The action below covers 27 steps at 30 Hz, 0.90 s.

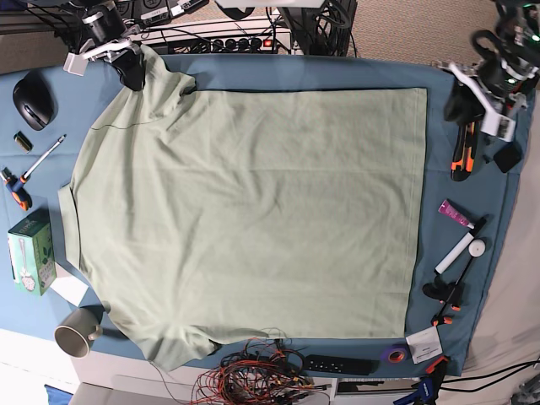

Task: Fold the T-shirt properly
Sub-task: 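Move the left gripper to the other shoulder corner and grasp it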

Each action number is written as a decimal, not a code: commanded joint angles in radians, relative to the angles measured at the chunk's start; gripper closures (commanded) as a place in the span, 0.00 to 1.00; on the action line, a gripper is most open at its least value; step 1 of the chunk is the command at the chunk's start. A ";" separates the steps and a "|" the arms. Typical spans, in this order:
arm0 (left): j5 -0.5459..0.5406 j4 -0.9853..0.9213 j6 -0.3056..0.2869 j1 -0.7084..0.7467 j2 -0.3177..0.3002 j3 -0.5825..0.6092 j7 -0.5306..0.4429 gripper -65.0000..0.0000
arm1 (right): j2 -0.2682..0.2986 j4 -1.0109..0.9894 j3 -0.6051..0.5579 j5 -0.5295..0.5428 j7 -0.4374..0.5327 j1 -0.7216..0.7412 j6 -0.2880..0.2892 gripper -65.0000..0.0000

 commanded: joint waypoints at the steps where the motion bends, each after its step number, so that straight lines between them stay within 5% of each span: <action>1: -0.060 -0.021 -0.033 -0.009 -0.018 -0.018 -0.003 0.77 | 0.002 0.001 -0.002 -0.042 -0.040 -0.010 -0.010 1.00; 5: -0.226 -0.160 -0.139 -0.058 -0.031 -0.023 0.075 0.77 | 0.002 0.001 -0.002 -0.041 -0.040 -0.010 -0.010 1.00; 8: -0.283 -0.257 -0.166 -0.080 -0.034 -0.021 0.088 0.77 | 0.002 0.001 -0.002 -0.042 -0.040 -0.010 -0.010 1.00; 13: -0.299 -0.325 -0.164 -0.095 -0.034 -0.021 0.093 0.74 | 0.001 0.001 -0.002 -0.042 -0.040 -0.008 -0.010 1.00; 16: -0.259 -0.326 -0.158 -0.095 -0.034 -0.002 0.086 0.58 | 0.001 0.001 -0.002 -0.045 -0.040 -0.001 -0.010 1.00; 18: -0.237 -0.326 -0.104 -0.095 -0.034 0.027 0.069 0.54 | 0.001 0.001 -0.002 -0.045 -0.041 0.002 -0.010 1.00; 27: -0.180 -0.325 -0.060 -0.096 -0.033 0.215 0.034 0.53 | 0.001 0.001 -0.002 -0.045 -0.041 0.001 -0.010 1.00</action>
